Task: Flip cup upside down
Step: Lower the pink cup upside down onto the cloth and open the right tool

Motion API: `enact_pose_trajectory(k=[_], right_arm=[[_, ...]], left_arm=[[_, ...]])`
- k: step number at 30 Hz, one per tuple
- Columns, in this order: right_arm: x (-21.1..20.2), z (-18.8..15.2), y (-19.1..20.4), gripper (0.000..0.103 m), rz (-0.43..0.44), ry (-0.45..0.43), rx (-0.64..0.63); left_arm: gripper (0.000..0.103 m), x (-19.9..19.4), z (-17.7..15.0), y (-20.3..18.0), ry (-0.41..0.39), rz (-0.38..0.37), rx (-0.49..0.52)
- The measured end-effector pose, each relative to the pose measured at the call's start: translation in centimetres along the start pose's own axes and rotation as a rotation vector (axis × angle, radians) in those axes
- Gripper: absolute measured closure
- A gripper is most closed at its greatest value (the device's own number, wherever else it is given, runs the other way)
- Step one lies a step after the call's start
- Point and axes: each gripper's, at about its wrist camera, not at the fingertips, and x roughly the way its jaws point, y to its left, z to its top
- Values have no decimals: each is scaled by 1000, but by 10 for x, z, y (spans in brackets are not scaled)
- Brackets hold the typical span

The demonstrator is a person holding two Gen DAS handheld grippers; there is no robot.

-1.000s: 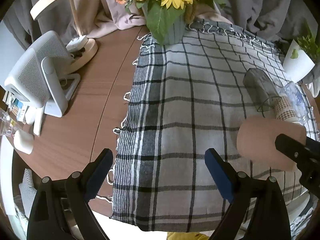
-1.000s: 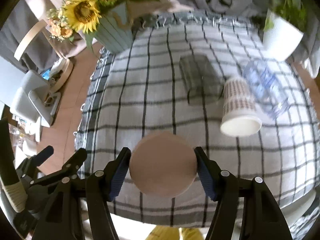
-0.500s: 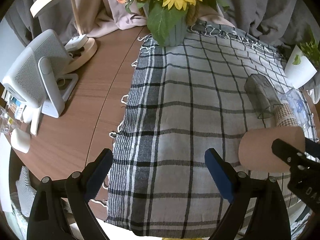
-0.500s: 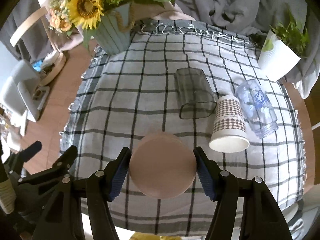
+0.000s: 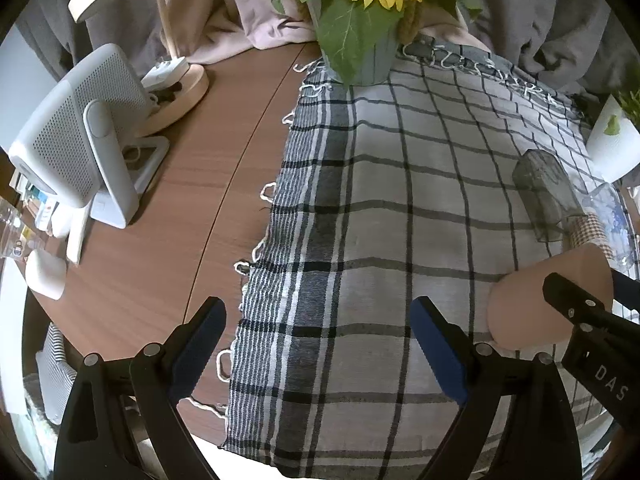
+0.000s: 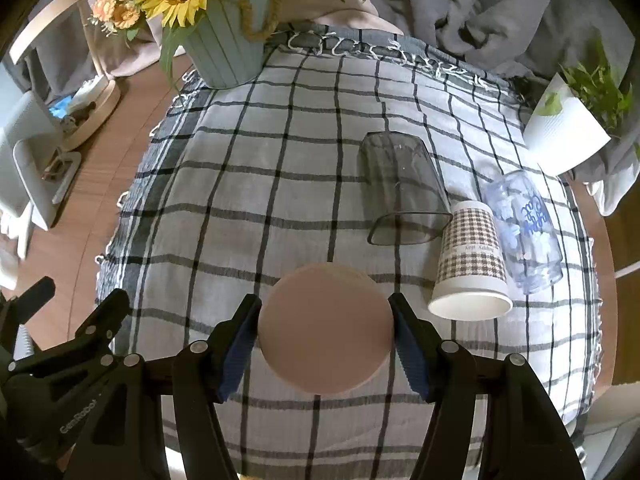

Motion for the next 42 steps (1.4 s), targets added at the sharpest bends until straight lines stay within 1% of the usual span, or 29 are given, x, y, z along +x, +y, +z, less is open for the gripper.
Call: enact_pose_trajectory(k=[6, 9, 11, 12, 14, 17, 21, 22, 23, 24, 26, 29, 33, 36, 42], right_arm=[[0, 0, 0, 39, 4, 0, 0], [1, 2, -3, 39, 30, -10, 10], [-4, 1, -5, 31, 70, -30, 17], [-7, 0, -6, 19, 76, -43, 21], [-20, -4, -9, 18, 78, -83, 24], [-40, -13, -16, 18, 83, -120, 35], [-81, -30, -33, 17, 78, -234, 62], [-90, -34, -38, 17, 76, -259, 69], [-102, -40, -43, 17, 69, -285, 77], [-111, -45, -47, 17, 66, -307, 81], [-131, -58, -58, 17, 64, -356, 87], [-152, -75, -70, 16, 66, -397, 93], [-176, -101, -86, 16, 73, -432, 106], [-191, -122, -99, 16, 78, -451, 115], [-204, -152, -117, 16, 68, -465, 148]], left_arm=[[9, 0, 1, 0, 1, 9, 5], [9, 0, 1, 0, 4, 7, 7], [9, -3, 2, 1, 2, 3, 7], [9, -7, 2, 0, -3, 4, 8], [9, -14, 0, -2, -16, 10, 14], [9, -34, -6, -7, -56, 22, 21], [8, -70, -19, -16, -134, 26, 26], [7, -82, -23, -19, -161, 26, 31], [3, -89, -26, -21, -177, 27, 35], [1, -103, -31, -25, -211, 28, 40], [1, -125, -40, -33, -261, 37, 46], [1, -151, -52, -44, -311, 41, 55], [1, -179, -73, -59, -351, 31, 65], [1, -197, -88, -69, -379, 39, 75], [1, -216, -113, -88, -391, -2, 87]])
